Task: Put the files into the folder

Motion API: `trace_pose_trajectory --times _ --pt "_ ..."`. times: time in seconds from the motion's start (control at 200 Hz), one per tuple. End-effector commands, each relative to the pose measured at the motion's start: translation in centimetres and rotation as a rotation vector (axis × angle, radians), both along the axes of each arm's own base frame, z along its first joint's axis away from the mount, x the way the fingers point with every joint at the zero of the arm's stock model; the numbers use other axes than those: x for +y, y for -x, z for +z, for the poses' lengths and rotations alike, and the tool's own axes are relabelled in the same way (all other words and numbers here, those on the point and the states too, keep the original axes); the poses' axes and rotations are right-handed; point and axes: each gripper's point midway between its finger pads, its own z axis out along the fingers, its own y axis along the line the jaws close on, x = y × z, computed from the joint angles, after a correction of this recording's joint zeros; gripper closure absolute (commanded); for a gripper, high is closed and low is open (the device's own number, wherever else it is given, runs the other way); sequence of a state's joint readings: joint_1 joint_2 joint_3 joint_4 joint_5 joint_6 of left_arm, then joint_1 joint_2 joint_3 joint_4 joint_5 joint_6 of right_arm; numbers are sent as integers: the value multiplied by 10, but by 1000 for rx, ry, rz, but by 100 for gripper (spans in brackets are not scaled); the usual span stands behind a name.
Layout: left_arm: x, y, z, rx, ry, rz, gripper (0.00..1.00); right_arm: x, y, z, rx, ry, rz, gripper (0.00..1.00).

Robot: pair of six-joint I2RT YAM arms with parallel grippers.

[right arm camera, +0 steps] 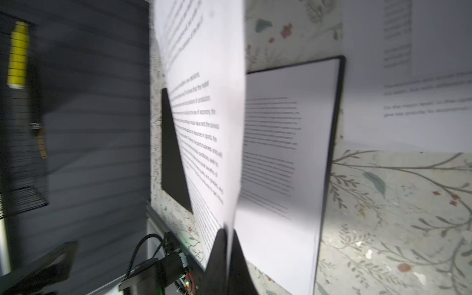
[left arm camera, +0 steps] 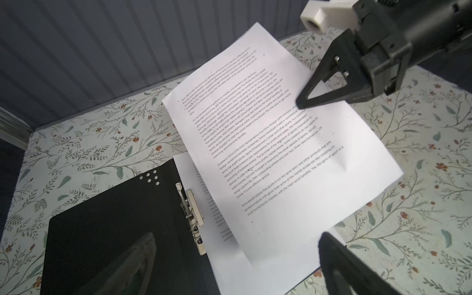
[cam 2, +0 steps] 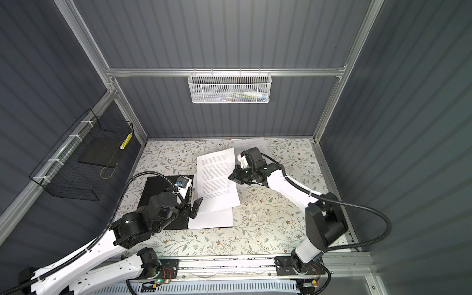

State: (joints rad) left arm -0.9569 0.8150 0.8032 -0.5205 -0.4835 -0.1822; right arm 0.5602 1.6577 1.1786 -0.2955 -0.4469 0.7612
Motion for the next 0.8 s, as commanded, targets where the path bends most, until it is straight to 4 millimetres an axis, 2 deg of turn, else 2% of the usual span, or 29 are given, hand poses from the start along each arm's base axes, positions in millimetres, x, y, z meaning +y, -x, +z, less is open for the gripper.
trace_pose_trajectory --times 0.0,0.145,0.325,0.79 --pt "0 -2 -1 28 -23 -6 0 -4 5 -49 41 95 -6 100" --pt "1 -6 -6 71 -10 9 0 2 9 -74 68 125 -12 100" --pt "-1 -9 -12 102 -10 6 0 13 16 -88 92 127 -3 100" --pt "-4 -11 -17 133 -3 -5 0 24 20 -103 132 113 15 100"
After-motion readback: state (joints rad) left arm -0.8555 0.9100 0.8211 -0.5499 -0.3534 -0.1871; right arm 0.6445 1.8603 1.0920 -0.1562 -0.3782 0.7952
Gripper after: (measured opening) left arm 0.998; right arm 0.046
